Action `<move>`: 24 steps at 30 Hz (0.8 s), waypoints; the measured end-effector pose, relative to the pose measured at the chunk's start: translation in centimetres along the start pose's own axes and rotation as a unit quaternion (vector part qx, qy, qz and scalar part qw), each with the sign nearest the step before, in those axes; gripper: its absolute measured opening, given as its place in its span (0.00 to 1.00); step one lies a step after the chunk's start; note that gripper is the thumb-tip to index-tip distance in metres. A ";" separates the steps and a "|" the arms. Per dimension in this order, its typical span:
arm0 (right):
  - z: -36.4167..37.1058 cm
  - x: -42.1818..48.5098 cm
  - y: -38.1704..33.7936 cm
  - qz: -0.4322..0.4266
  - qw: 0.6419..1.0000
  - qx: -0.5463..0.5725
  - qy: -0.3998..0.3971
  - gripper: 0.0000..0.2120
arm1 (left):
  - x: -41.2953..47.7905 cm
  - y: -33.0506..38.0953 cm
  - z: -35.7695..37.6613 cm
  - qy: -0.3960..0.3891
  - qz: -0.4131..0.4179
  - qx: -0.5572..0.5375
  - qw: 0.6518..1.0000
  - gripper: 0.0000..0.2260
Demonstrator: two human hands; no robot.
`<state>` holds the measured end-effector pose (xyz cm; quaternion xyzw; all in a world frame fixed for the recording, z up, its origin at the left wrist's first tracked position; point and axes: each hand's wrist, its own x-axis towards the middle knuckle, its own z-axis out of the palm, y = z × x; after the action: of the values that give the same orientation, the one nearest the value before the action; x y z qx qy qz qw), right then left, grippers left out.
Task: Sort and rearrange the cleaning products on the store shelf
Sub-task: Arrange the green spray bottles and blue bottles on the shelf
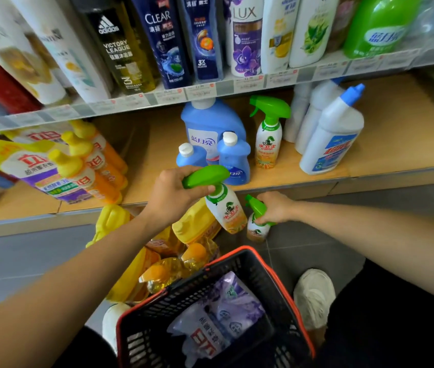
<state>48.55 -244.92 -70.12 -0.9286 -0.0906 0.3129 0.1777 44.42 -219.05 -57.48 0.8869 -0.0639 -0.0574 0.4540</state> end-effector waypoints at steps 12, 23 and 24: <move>-7.3 -4.8 2.3 -0.031 0.998 -0.015 -0.049 0.16 | 5.0 7.7 0.1 0.065 0.073 -0.033 0.995 0.11; -17.1 -12.3 5.5 -0.111 0.991 0.004 0.080 0.12 | 13.2 9.5 6.1 0.019 0.115 0.111 0.987 0.26; -17.7 -12.6 5.7 -0.115 0.988 0.002 0.103 0.12 | 13.7 9.3 6.7 0.015 0.115 0.126 0.985 0.27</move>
<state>49.85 -258.52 -52.29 -0.9390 -0.1771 0.1933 0.2226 56.30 -232.07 -54.43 0.9246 -0.1649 0.0168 0.3429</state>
